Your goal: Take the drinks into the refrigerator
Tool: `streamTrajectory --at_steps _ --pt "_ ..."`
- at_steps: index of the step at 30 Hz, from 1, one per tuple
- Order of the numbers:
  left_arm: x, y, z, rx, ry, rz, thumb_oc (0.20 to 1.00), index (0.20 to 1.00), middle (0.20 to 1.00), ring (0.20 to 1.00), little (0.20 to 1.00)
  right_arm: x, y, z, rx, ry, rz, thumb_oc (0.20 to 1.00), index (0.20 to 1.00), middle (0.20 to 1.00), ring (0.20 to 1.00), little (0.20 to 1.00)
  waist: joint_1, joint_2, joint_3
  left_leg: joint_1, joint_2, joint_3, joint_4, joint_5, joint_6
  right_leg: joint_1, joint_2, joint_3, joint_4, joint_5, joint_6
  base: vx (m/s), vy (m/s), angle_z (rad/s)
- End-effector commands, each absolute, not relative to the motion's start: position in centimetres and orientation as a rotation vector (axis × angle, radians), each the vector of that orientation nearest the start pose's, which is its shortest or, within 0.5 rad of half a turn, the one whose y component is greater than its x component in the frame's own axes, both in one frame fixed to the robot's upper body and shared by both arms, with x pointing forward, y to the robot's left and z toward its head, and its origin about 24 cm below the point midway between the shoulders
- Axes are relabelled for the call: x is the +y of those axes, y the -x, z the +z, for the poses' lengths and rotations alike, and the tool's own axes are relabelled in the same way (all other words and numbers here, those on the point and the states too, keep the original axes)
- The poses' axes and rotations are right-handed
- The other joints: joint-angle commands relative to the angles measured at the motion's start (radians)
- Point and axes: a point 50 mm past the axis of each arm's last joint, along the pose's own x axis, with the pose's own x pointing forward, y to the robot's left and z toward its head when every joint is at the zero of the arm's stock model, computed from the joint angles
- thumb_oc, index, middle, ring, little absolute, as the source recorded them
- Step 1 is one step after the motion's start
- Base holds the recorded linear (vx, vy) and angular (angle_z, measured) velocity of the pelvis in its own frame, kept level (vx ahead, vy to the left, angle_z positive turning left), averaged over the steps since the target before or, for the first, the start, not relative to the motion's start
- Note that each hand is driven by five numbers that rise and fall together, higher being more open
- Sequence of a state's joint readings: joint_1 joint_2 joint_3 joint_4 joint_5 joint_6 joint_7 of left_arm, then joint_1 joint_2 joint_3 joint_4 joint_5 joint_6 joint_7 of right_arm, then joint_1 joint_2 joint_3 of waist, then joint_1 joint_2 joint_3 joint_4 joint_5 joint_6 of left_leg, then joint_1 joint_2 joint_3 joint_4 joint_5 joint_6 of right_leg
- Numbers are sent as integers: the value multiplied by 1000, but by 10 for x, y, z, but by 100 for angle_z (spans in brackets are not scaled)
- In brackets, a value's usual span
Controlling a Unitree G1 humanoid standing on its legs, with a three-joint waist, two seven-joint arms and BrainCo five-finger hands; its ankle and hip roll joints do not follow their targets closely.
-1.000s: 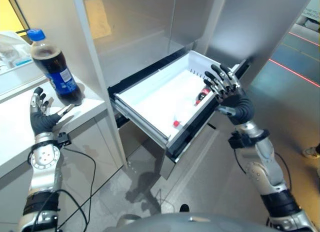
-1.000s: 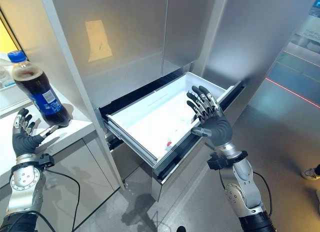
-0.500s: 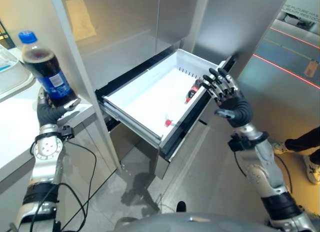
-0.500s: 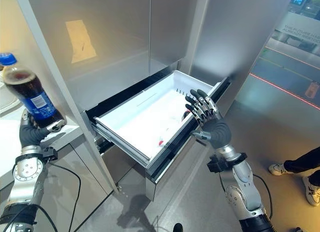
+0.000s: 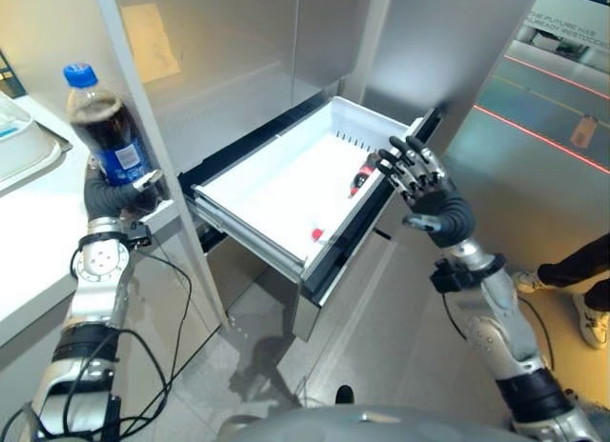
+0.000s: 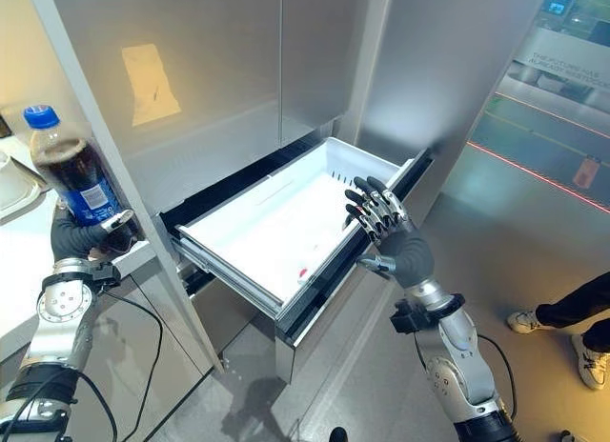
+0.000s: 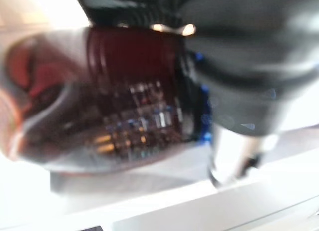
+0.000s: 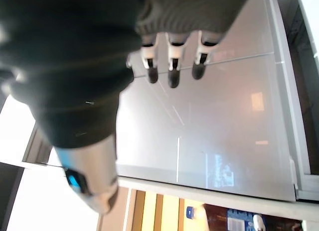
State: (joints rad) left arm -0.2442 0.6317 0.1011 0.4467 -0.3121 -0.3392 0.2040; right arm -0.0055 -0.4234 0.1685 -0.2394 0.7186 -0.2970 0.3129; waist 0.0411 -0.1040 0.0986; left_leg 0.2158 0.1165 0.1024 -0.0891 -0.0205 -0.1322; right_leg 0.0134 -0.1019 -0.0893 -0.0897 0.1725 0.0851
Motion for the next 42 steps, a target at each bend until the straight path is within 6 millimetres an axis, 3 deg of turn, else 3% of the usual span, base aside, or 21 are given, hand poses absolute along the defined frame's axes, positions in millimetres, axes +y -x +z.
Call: streamTrajectory --at_steps 1,11,17,26,35,42 --pt "300 -310 133 -349 -281 316 200 200 200 200 200 -164 -226 162 -635 -271 580 1000 1000 1000 1000 1000 -54 52 11 -21 -60 -24 2 -46 88 75 36 -28 106 -149 12 0 0 0" --pt "296 -307 122 -328 -277 310 200 200 200 200 200 -164 -226 161 -649 -282 559 1000 1000 1000 1000 1000 -54 52 10 -24 -62 -23 2 -45 89 72 34 -30 110 -144 14 0 0 0" --pt "286 -299 130 -399 -278 257 200 200 200 200 200 -169 -229 160 -655 -272 507 1000 1000 1000 1000 1000 -46 50 12 -30 -63 -31 2 -44 91 72 30 -36 110 -142 15 0 0 0" --pt "261 -260 130 -531 16 122 200 200 200 200 200 -196 -246 157 -659 -173 275 1000 1000 1000 1000 1000 -6 41 18 -39 -64 -50 2 -44 96 81 25 -51 97 -138 12 0 0 0" --pt "235 -235 147 -627 80 -105 200 200 200 200 200 -211 -264 149 -594 -130 183 1000 1000 1000 1000 1000 33 28 21 -47 -66 -69 2 -41 99 93 20 -72 88 -135 10 -2 -5 1" --pt "205 -224 164 -675 131 -361 200 200 200 200 200 -193 -294 152 -513 -177 331 1000 1000 1000 1000 1000 60 31 26 -51 -69 -73 2 -35 99 93 15 -77 91 -132 7 -12 -6 6"
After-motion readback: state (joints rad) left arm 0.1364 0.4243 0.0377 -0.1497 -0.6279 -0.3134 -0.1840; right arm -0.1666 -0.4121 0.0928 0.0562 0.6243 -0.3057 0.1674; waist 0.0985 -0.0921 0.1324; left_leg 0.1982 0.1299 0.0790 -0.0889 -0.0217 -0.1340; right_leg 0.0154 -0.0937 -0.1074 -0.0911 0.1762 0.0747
